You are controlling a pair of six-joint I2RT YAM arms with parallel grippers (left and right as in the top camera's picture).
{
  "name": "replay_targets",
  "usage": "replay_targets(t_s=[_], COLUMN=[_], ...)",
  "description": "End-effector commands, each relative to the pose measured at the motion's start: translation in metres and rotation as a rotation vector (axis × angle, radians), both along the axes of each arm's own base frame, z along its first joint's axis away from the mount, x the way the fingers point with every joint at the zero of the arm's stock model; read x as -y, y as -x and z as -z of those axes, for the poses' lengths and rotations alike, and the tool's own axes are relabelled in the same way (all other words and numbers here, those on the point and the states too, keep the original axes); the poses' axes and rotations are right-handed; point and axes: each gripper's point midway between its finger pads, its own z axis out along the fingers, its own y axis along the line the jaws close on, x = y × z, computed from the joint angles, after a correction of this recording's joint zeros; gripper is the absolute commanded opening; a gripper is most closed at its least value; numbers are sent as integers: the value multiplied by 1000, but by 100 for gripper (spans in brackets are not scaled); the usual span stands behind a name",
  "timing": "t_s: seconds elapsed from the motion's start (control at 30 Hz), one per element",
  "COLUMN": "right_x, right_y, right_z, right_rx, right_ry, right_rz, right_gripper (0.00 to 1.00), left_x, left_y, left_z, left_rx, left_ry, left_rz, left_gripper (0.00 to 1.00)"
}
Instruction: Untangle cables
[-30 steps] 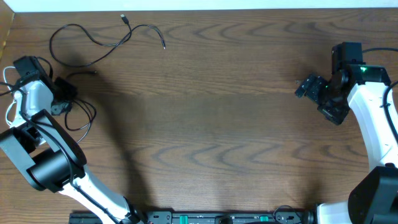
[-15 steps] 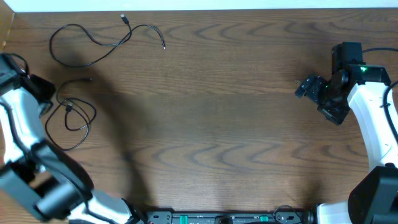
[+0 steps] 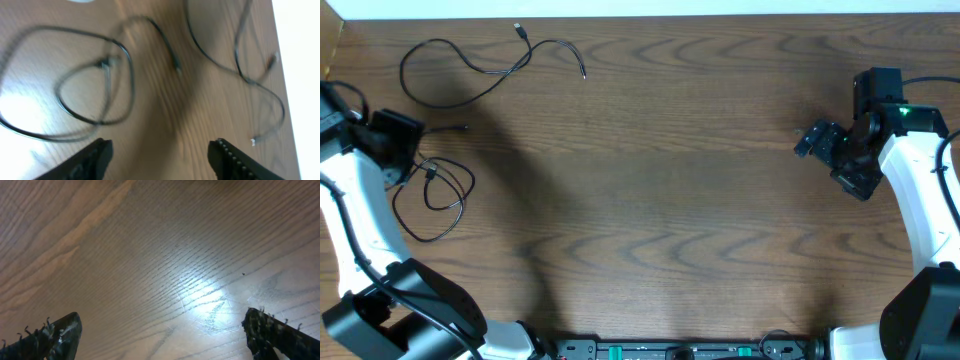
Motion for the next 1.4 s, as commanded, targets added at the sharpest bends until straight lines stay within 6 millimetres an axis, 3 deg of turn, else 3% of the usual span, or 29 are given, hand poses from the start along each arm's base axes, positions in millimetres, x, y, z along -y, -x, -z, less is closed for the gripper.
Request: replay_targets(t_s=[0.0,0.17,0.27,0.37,0.6,0.67,0.87,1.03,1.23,1.37], right_x=[0,0,0,0,-3,-2,-16,-50,-22,-14], right_y=[0,0,0,0,-6,-8,-7,7,38,54], right_z=[0,0,0,0,-2,-2,-4,-11,-17,-43], right_rx=[1,1,1,1,22,30,27,27,-60,1], right_ry=[1,0,1,0,-24,-24,-101,-256,-91,-29], right_rz=[6,6,6,6,47,53,32,-235,-188,-182], right_gripper=[99,99,99,99,99,99,99,99,99,99], left_x=[58,135,179,211,269,281,303,302,281,294], left_y=[-23,-37,-38,-34,-20,-15,8,23,36,45], left_z=[4,18,32,54,90,96,104,100,70,34], left_rx=[45,21,-19,-99,-206,-229,-307,-359,-380,-279], left_ry=[80,7,8,-34,-40,-35,-15,-5,-178,-229], left_rz=[228,573,691,771,923,955,1023,1029,999,1037], left_gripper=[71,72,72,86,90,98,98,98,98,98])
